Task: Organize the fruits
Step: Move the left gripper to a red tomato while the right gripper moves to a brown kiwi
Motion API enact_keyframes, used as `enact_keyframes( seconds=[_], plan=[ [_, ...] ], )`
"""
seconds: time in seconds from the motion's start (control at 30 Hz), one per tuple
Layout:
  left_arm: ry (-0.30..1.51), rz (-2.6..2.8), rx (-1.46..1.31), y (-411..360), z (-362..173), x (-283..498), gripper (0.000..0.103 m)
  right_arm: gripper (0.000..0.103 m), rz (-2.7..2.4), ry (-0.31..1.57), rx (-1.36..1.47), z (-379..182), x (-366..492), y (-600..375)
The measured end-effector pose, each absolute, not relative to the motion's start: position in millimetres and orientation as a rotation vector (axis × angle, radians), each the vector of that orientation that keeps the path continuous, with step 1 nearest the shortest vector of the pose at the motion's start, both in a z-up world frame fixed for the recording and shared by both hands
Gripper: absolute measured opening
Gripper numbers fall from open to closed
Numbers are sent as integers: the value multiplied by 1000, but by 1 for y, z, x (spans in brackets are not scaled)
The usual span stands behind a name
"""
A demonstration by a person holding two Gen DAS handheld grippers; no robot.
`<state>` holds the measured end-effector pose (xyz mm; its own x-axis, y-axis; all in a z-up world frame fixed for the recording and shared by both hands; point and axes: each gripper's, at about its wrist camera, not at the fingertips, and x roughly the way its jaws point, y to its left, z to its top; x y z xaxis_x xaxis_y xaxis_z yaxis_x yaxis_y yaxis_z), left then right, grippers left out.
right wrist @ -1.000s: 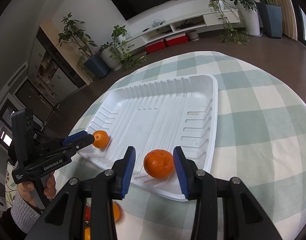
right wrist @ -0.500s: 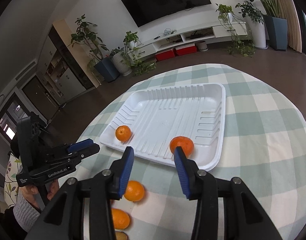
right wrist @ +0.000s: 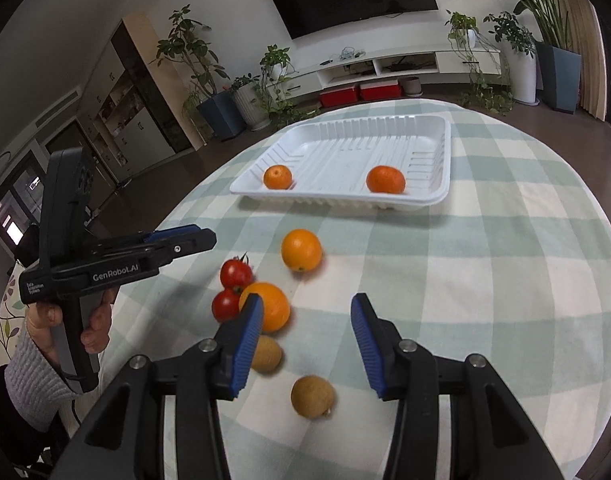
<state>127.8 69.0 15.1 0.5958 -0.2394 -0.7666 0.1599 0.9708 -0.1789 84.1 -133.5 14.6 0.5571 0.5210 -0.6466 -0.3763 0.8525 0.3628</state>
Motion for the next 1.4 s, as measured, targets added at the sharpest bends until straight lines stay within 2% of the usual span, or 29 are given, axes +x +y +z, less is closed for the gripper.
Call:
enact_keyframes(
  seconds=[0.63, 1.4],
  plan=[
    [947, -252, -94, 50, -4, 127, 36, 49, 513, 852, 58, -4, 59, -114],
    [971, -257, -121, 50, -17, 137, 36, 49, 461, 886, 25, -13, 62, -113]
  ],
)
